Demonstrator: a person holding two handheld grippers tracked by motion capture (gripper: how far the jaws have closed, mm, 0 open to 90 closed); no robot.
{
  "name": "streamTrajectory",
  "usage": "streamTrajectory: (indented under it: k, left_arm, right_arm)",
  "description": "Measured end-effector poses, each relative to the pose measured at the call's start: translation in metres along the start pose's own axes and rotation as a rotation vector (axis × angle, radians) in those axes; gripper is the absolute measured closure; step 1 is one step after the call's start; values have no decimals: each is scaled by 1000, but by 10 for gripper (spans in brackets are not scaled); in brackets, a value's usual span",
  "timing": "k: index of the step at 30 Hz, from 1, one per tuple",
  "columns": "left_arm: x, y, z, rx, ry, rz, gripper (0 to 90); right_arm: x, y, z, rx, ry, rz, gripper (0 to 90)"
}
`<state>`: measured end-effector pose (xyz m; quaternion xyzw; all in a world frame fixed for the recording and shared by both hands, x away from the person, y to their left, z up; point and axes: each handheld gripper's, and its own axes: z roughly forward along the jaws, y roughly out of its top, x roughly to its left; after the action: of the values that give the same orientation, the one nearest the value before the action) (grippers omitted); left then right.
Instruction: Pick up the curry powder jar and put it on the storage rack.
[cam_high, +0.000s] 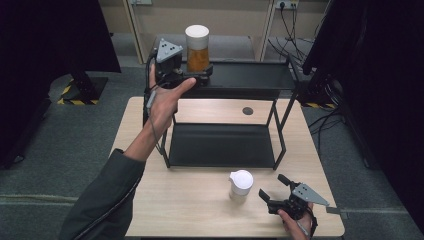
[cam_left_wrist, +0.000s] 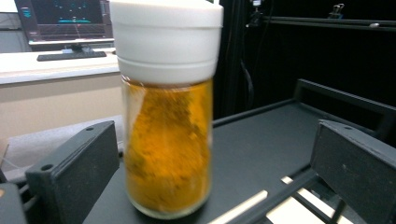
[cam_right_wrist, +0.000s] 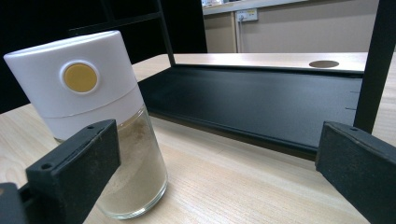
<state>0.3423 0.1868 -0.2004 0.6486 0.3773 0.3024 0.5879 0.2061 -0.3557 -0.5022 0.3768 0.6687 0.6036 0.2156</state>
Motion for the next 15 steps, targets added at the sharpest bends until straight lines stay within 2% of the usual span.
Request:
streamTrajectory:
  k: [4, 6, 15]
  left_arm:
    - [-2, -7, -7, -9, -21, 7, 6]
    - [-2, -12, -9, -20, -39, -3, 6]
    - [-9, -30, -21, -38, -96, 17, 6]
  right_arm:
    - [0, 0, 0, 0, 0, -1, 4]
    - [0, 0, 0, -1, 1, -1, 4]
    - [0, 0, 0, 0, 1, -2, 4]
